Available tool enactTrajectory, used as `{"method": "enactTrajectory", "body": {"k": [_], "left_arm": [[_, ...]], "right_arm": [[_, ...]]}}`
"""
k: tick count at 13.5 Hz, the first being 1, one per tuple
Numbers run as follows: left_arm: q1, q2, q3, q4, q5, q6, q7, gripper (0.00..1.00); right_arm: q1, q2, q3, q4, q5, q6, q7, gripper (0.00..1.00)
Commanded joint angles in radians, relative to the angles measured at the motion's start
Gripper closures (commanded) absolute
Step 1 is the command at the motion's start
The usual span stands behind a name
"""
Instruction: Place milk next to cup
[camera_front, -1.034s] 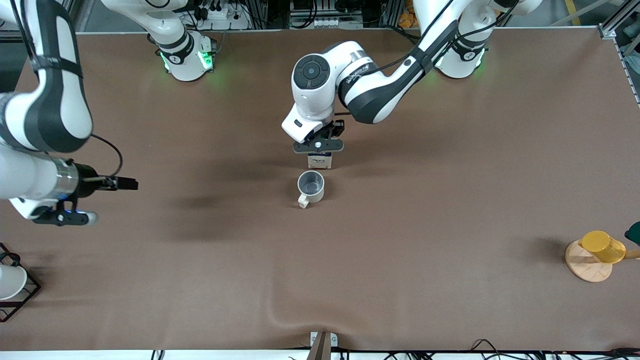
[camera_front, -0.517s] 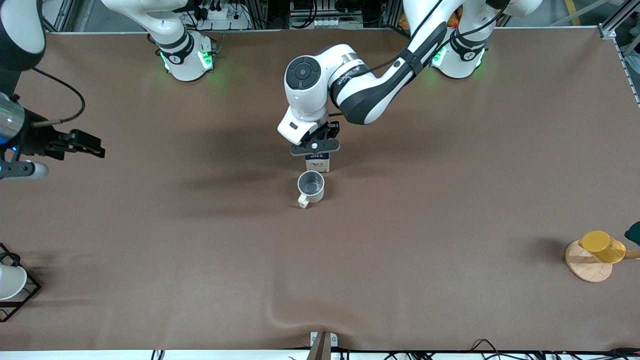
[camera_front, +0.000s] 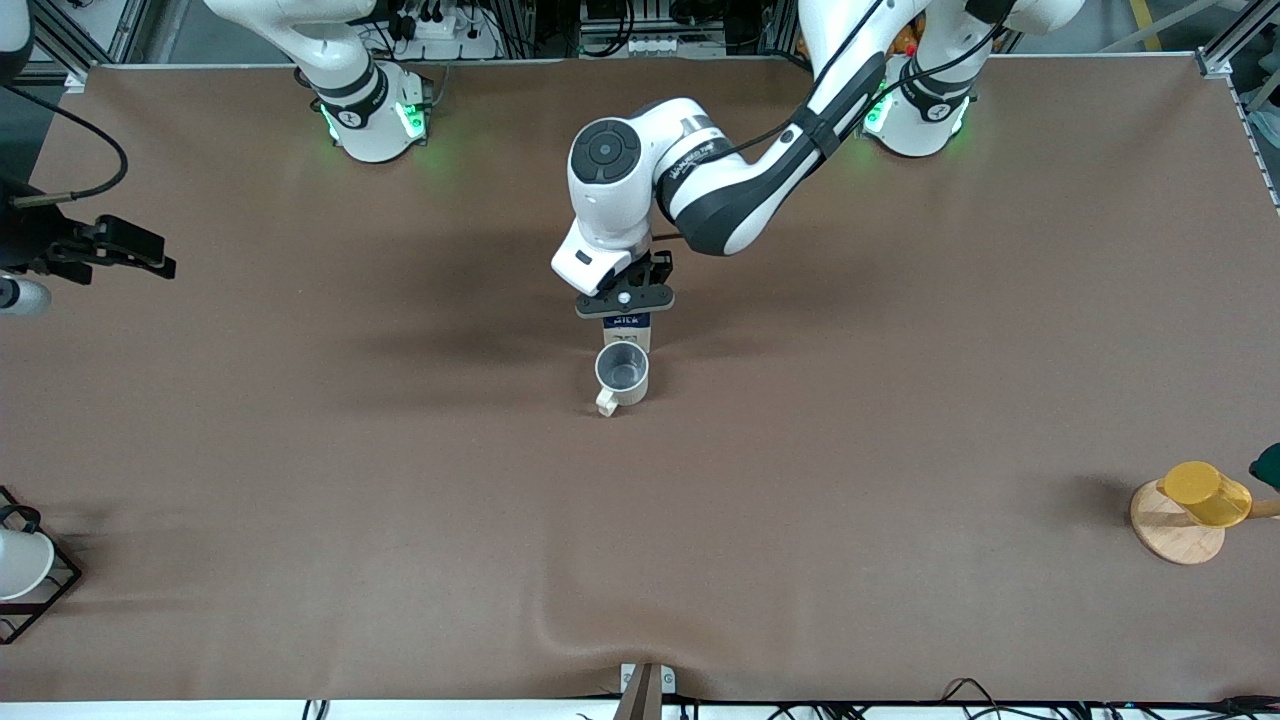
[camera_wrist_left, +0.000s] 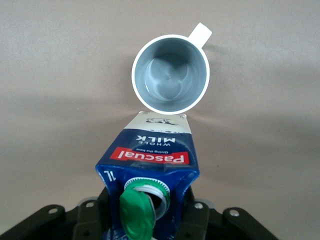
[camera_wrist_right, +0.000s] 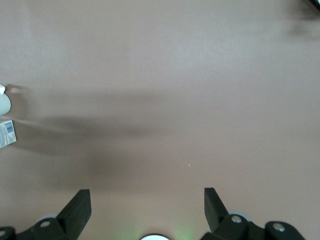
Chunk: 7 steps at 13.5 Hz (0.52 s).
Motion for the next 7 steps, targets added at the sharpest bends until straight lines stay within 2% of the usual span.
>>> {"method": "enactTrajectory", "body": {"k": [1,4,7], "left_arm": [[-0.013,0.021,0.006,0.026,0.038,0.001,-0.035,0.0],[-0.011,0.007,0.011,0.026,0.047,0.001,-0.038,0.0],[0.002,-0.086,0.011,0.026,0.038,-0.016,-0.045,0.0]], "right_arm": [[-0.084,-0.035,0.07,-0.007,-0.009,-0.037,-0.03,0.0],[-0.081,-0.04,0.067,0.013,-0.011,-0.065,-0.032,0.0],[-0.081,-0.04,0.067,0.022,-0.046,-0.052,-0.032,0.0]]}}
